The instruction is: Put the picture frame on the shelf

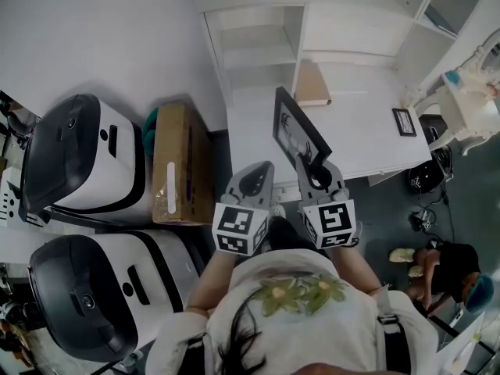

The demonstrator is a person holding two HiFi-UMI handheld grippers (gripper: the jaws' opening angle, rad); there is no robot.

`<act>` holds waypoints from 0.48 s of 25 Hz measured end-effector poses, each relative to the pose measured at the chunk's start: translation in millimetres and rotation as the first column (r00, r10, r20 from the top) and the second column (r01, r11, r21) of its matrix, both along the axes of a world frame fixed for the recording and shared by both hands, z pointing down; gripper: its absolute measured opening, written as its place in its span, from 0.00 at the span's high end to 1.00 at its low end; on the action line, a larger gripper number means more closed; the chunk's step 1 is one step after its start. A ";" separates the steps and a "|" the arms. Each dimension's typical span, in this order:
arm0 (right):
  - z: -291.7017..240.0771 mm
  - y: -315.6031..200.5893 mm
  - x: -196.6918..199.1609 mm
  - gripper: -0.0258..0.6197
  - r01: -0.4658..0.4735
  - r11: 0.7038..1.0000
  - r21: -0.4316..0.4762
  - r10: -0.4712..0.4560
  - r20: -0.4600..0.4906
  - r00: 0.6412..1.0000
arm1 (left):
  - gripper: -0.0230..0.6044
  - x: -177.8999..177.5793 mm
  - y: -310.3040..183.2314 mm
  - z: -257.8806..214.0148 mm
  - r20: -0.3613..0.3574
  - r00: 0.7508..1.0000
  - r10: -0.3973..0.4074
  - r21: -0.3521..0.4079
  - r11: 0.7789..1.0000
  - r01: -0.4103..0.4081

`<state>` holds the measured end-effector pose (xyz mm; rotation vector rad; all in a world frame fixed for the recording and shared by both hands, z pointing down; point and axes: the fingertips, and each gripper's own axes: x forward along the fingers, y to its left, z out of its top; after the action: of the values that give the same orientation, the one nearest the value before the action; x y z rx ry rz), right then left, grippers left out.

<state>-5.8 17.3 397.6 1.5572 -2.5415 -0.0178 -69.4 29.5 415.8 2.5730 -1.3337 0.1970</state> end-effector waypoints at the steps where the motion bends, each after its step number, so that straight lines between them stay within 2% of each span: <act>1: -0.8 -6.1 1.2 0.90 -0.004 1.000 0.002 0.004 0.002 1.000 | 0.92 1.2 -5.3 -0.9 0.002 1.000 0.002 0.001 1.000 -0.002; 12: -2.4 -76.2 10.2 0.90 -0.036 0.999 0.009 0.036 -0.001 0.999 | 0.92 6.2 -70.5 -2.1 -0.009 1.000 0.010 -0.012 1.000 -0.010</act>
<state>4.4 -58.9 395.2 1.6058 -2.5154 -0.0250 -63.1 -41.0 413.7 2.5682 -1.3131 0.1939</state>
